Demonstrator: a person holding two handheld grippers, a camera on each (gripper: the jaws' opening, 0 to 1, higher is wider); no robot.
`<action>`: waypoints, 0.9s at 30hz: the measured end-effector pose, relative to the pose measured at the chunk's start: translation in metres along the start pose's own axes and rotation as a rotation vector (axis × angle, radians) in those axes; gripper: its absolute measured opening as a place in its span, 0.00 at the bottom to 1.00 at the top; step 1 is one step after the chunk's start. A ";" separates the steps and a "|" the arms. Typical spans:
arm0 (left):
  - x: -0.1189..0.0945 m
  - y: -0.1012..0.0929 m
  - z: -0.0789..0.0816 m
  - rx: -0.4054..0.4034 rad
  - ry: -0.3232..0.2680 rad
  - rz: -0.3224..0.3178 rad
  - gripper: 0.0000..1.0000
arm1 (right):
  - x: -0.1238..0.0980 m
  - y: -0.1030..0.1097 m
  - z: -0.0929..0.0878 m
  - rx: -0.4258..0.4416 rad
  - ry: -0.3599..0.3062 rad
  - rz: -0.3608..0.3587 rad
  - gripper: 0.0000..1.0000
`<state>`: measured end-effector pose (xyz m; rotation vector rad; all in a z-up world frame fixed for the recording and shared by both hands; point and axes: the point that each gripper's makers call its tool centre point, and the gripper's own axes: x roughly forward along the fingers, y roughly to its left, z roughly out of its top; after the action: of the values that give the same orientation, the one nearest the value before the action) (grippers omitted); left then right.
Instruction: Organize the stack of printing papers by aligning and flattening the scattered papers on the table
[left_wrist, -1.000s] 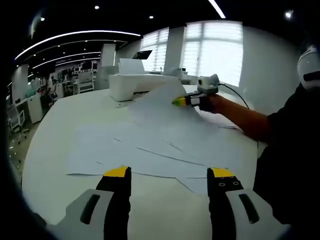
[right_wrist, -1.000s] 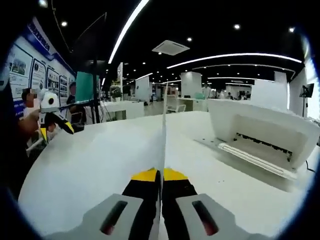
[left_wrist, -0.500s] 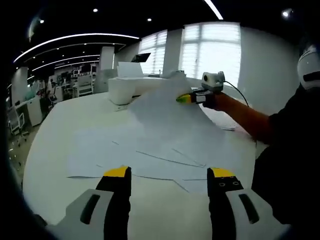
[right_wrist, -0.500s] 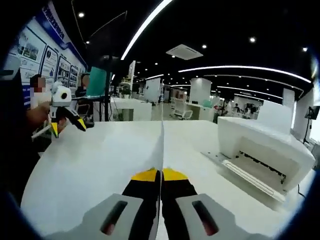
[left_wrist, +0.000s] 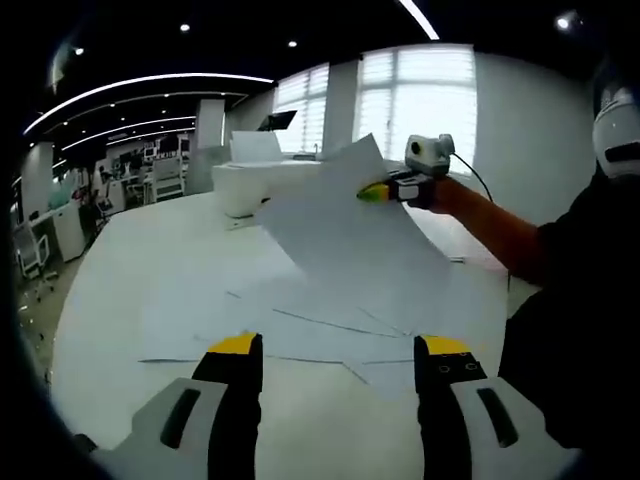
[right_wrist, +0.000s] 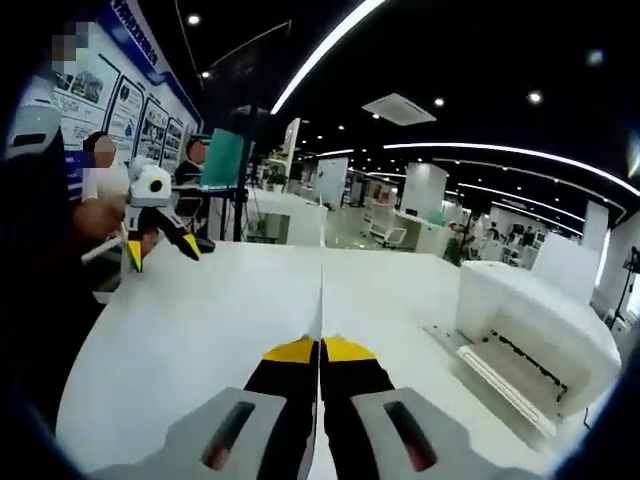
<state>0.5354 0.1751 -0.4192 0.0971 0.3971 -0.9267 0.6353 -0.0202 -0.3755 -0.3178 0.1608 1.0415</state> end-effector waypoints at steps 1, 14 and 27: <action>-0.001 0.000 0.001 0.001 -0.003 0.002 0.66 | -0.001 0.003 0.003 -0.010 0.004 0.009 0.00; -0.002 0.003 0.003 0.014 -0.014 0.000 0.66 | -0.009 0.028 0.036 -0.037 -0.009 0.116 0.00; -0.009 0.004 0.016 0.050 -0.023 0.007 0.66 | -0.007 0.043 0.043 -0.125 0.059 0.193 0.00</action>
<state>0.5385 0.1799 -0.4015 0.1332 0.3517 -0.9299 0.5939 0.0080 -0.3403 -0.4531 0.1823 1.2364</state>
